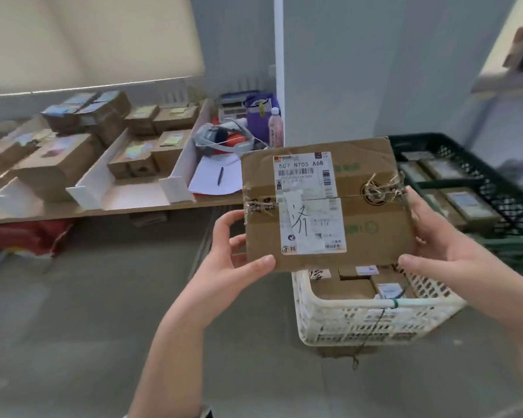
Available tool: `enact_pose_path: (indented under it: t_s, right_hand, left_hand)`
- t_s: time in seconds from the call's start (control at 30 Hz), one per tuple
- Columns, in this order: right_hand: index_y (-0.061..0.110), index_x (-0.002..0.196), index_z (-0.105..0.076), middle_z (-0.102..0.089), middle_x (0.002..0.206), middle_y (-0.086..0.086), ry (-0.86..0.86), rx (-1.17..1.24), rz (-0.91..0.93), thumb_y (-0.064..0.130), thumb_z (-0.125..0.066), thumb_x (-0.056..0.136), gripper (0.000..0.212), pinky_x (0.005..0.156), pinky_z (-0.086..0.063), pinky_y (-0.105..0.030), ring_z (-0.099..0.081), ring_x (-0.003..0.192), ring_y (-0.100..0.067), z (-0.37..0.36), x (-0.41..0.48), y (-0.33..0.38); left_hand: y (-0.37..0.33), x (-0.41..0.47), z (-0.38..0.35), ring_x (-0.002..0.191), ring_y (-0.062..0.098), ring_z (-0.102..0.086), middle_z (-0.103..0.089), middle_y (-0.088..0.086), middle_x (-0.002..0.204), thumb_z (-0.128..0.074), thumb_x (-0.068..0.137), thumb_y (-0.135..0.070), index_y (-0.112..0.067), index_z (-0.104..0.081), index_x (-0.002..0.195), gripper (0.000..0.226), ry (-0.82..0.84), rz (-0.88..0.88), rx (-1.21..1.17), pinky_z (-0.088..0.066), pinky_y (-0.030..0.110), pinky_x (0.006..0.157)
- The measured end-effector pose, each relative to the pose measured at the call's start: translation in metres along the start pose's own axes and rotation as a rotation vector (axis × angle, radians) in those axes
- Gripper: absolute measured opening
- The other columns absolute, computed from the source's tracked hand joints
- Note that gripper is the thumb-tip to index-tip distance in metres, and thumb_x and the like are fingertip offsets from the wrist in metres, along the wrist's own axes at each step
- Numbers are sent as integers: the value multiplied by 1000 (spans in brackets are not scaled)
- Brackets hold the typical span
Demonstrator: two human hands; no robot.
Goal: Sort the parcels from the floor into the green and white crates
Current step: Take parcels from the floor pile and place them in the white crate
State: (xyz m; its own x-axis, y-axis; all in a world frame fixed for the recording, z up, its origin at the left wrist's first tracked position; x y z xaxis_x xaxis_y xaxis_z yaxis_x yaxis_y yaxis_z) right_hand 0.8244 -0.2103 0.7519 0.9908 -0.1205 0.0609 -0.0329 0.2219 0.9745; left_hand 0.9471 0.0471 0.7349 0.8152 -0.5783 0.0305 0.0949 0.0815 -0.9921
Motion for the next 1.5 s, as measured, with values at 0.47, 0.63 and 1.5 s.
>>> enact_pose_path:
  t_s: [0.47,0.63,1.5]
  right_hand:
    - [76,123,-23,-45,125,46,73,-60,-6,36,-68,66,83,76,-47,-11,-51,114,15,113,164,-40]
    - [71,127,-27,-49,120,45,208,10,-47,32,-69,65,84,67,-51,-8,-56,108,12,169,240,-74]
    - [11,123,-43,-58,106,-7,120,-15,-1131,26,-62,90,41,76,-57,-42,-61,93,-25,229,276,-358]
  left_hand:
    - [31,167,-40,103,22,-68,-70,1,112,-69,73,-44,-39,-42,129,62,-260,87,-133,-50,43,94]
    - [57,225,-78,98,17,-69,-73,-7,104,-72,65,-46,-42,-48,122,62,-420,170,-205,-54,32,82]
    - [267,318,-186,96,19,-67,-68,-1,105,-62,91,-23,-28,-57,105,16,-262,798,-129,-55,43,89]
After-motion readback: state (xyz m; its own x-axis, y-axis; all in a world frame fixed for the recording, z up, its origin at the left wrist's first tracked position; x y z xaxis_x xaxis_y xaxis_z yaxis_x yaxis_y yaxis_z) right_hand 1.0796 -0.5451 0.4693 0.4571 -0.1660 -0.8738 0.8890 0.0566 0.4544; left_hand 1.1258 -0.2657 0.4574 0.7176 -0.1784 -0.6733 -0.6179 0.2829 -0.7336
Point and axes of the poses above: each hand's wrist, its own x-axis towards the middle knuckle, its own z-axis out of the back of the hand, y = z × x, the point moved 7 cm from there along x, towards the middle knuckle
